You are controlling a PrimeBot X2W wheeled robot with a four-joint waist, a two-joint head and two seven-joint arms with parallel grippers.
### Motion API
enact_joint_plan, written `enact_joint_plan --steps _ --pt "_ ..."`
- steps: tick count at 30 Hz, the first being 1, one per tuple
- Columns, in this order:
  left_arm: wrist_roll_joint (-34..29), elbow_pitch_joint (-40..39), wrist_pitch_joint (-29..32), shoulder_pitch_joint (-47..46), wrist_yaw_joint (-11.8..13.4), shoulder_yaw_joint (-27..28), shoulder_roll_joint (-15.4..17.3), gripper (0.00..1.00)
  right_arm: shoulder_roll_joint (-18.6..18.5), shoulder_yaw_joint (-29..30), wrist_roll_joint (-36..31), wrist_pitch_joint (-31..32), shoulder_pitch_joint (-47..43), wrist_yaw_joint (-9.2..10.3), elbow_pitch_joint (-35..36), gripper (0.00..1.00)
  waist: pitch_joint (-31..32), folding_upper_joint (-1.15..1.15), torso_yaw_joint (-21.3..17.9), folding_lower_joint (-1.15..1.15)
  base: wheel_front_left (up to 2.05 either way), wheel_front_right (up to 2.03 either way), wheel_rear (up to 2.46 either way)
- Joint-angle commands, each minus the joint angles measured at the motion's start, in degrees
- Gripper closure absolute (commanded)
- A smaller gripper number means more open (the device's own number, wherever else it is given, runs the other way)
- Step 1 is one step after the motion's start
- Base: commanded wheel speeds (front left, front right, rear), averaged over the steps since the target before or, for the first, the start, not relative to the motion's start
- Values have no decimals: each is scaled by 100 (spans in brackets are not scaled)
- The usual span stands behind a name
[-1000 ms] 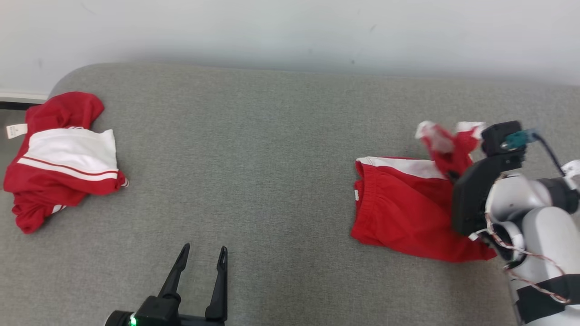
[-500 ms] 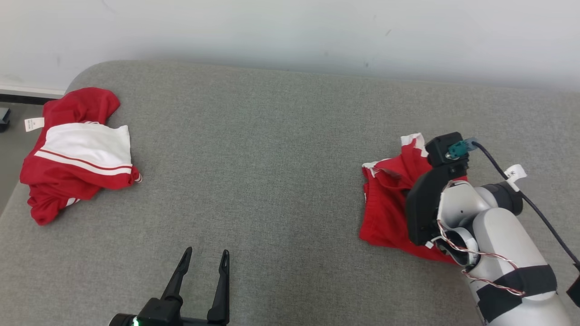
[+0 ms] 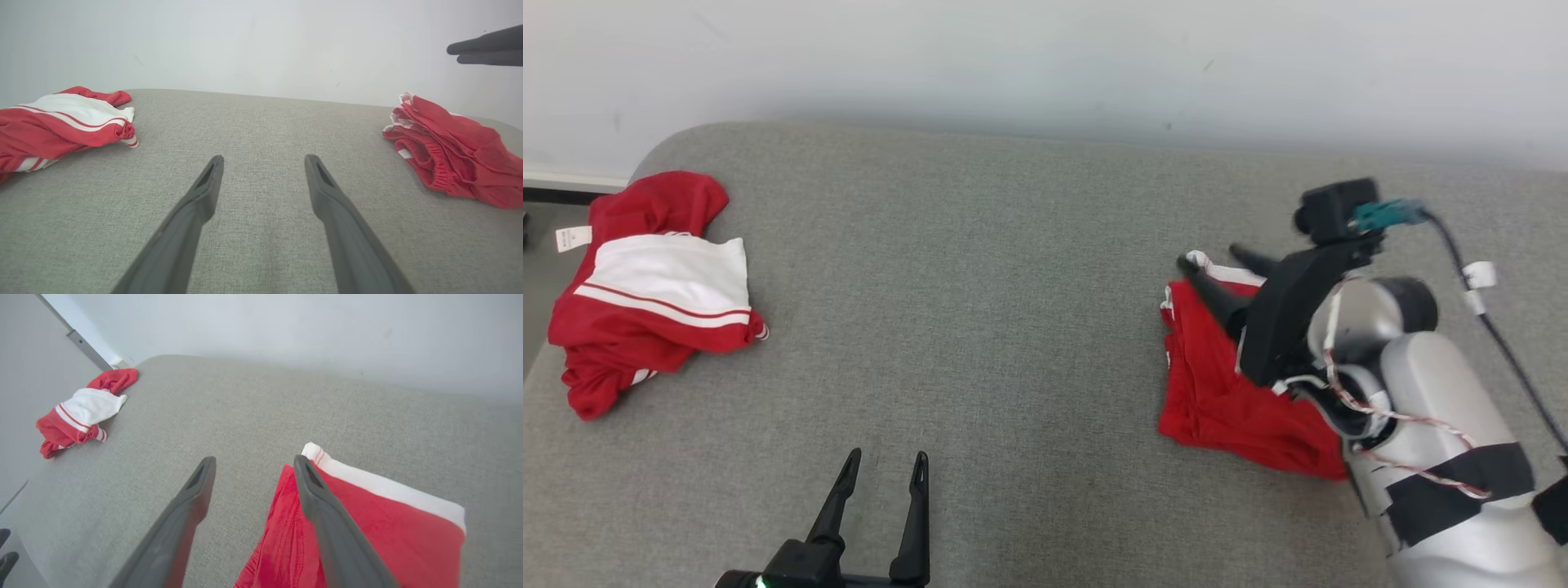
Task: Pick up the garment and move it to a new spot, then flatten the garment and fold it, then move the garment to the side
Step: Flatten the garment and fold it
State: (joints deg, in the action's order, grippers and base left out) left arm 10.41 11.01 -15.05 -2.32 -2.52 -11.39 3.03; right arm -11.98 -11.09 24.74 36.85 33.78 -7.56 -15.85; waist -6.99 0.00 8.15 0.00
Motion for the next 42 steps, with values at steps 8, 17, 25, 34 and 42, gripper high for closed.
enact_joint_plan --steps 8,17,25,34,42 --pt "-26 3 -19 87 -30 1 -11 0 -535 727 -287 -610 -333 12 26 0 153 0 -110 0 0 0 0" --pt "8 -27 -19 80 -37 -29 -16 0 -415 1201 -1269 -1743 -1227 12 -361 100 135 0 -74 0 0 0 0" --pt "8 -11 -19 -30 -71 -65 -16 0 60 783 -1723 -2265 -1160 12 -940 100 22 0 -5 0 0 0 0" --pt "-6 24 -19 11 -66 -9 -17 0 509 -130 -1807 -2655 -929 12 -1373 100 60 0 16 0 0 0 0" --pt "3 -2 -19 110 -30 27 -17 0 677 -912 -1195 -2831 -1236 12 -1145 100 221 0 -129 0 0 0 0"
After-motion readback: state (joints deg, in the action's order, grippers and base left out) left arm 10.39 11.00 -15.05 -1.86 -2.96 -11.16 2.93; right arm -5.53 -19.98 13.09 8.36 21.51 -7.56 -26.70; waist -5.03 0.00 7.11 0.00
